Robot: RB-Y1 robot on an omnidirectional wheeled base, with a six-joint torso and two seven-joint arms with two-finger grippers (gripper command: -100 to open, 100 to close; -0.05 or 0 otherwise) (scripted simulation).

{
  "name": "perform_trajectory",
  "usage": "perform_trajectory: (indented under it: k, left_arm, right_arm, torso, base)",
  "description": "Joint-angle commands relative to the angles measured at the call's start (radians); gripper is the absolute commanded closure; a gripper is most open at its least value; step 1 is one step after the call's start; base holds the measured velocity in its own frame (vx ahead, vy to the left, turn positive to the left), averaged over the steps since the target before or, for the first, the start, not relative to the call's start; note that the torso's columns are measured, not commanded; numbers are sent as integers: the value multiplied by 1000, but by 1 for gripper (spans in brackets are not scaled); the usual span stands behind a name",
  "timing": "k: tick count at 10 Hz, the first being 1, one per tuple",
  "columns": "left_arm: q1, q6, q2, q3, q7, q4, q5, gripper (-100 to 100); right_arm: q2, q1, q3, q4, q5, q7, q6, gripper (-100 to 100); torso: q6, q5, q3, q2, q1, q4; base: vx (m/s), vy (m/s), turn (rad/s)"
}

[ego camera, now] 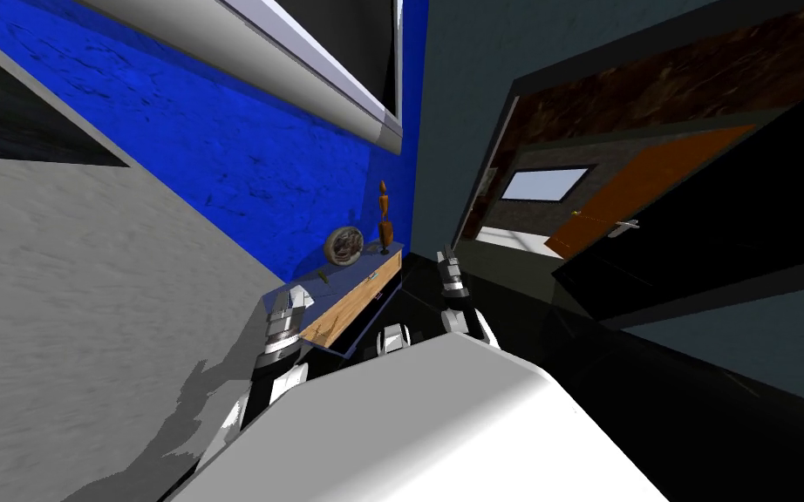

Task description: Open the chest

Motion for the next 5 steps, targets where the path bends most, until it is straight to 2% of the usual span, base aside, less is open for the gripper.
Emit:
perform_trajectory:
  k: [1,2,5]
  left_arm:
    - [-18,-41,3,9,22,70,2,-100]
    - [-18,-41,3,9,22,97,2,-100]
    - [-39,-90,3,19,49,190,3,-100]
  right_arm:
    - [0,0,0,0,0,0,0,0]
    - [0,0,0,0,0,0,0,0]
    - [0,0,0,0,0,0,0,0]
  torso:
    - [0,0,1,1,1,0]
    - [0,0,1,1,0,0]
    - [0,0,1,1,0,0]
  base:
    - [116,-108,210]
    - [135,-87,79]
    - [142,-119,127]
